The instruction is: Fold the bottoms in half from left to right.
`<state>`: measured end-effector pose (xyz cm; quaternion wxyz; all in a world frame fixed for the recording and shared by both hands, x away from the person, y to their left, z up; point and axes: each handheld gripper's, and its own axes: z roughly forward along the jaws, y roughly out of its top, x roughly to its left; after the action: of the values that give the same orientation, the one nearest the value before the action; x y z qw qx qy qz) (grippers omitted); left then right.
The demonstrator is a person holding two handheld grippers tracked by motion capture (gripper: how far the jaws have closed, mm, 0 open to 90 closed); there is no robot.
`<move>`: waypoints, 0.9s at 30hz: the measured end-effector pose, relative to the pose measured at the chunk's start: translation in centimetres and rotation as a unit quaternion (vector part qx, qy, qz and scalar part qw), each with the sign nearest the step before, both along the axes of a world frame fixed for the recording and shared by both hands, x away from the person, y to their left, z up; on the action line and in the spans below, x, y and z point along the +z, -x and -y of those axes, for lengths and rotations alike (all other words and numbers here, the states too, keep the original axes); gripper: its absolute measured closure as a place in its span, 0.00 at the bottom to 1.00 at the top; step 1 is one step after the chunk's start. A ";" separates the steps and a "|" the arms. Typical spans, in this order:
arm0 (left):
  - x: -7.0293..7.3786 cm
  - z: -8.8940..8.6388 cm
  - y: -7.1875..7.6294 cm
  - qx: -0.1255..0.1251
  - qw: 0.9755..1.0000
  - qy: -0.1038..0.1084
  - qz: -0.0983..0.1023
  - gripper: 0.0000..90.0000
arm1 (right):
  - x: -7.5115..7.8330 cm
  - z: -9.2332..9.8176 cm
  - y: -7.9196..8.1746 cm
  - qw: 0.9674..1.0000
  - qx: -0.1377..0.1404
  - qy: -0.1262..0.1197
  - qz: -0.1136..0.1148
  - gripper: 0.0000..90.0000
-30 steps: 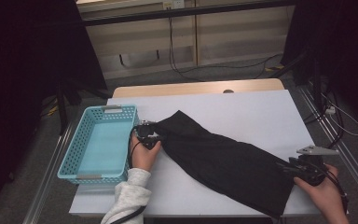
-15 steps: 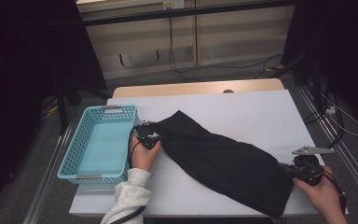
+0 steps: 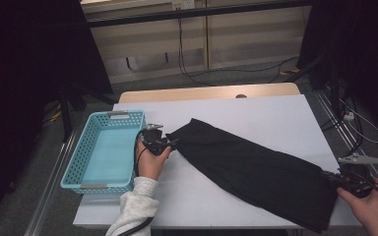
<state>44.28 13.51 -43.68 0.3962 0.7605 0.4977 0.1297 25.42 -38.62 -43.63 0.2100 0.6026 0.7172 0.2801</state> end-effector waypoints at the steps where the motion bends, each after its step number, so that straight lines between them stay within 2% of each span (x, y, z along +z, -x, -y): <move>1: 0.0 0.0 -0.1 -0.003 1.000 -0.001 0.002 0.51 | -0.1 0.4 0.0 1.000 -0.003 -0.001 -0.003 0.97; 2: 0.0 0.1 -0.1 -0.005 1.000 -0.003 0.004 0.50 | -0.2 0.6 0.0 1.000 -0.005 -0.014 -0.009 0.95; 3: 0.0 0.3 -0.2 -0.009 1.000 -0.004 0.005 0.50 | -0.3 0.6 -0.1 1.000 0.002 -0.021 -0.011 0.89; 4: -0.1 0.4 -0.3 -0.014 1.000 -0.001 0.010 0.49 | -0.5 0.4 -0.2 1.000 -0.001 -0.014 -0.004 0.80; 6: -0.1 0.6 -0.5 -0.018 1.000 -0.001 0.013 0.48 | -0.5 -0.2 -0.6 1.000 0.013 -0.005 -0.004 0.73; 8: -0.1 0.7 -0.7 -0.025 1.000 0.000 0.018 0.47 | -0.3 -1.3 -1.1 0.999 0.030 0.000 0.010 0.64; 11: -0.3 0.7 -0.9 -0.027 0.999 0.009 0.018 0.46 | 0.1 -2.7 -1.7 0.999 0.039 -0.002 0.014 0.54; 15: -0.6 0.6 -0.8 -0.028 0.999 0.010 0.013 0.43 | 0.2 -4.9 -2.8 0.998 0.064 -0.005 0.022 0.46; 19: -0.4 0.4 -0.5 -0.033 0.999 0.001 0.007 0.37 | 0.3 -7.3 -4.2 0.996 0.087 -0.009 0.031 0.42; 27: 0.1 0.4 0.7 -0.046 0.999 -0.009 0.008 0.30 | 0.4 -13.2 -9.2 0.990 0.127 -0.019 0.055 0.45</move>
<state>43.61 13.10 -43.59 0.3990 0.7848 0.4581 0.1221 34.60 -25.41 -43.23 0.1999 0.4942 0.7699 0.3508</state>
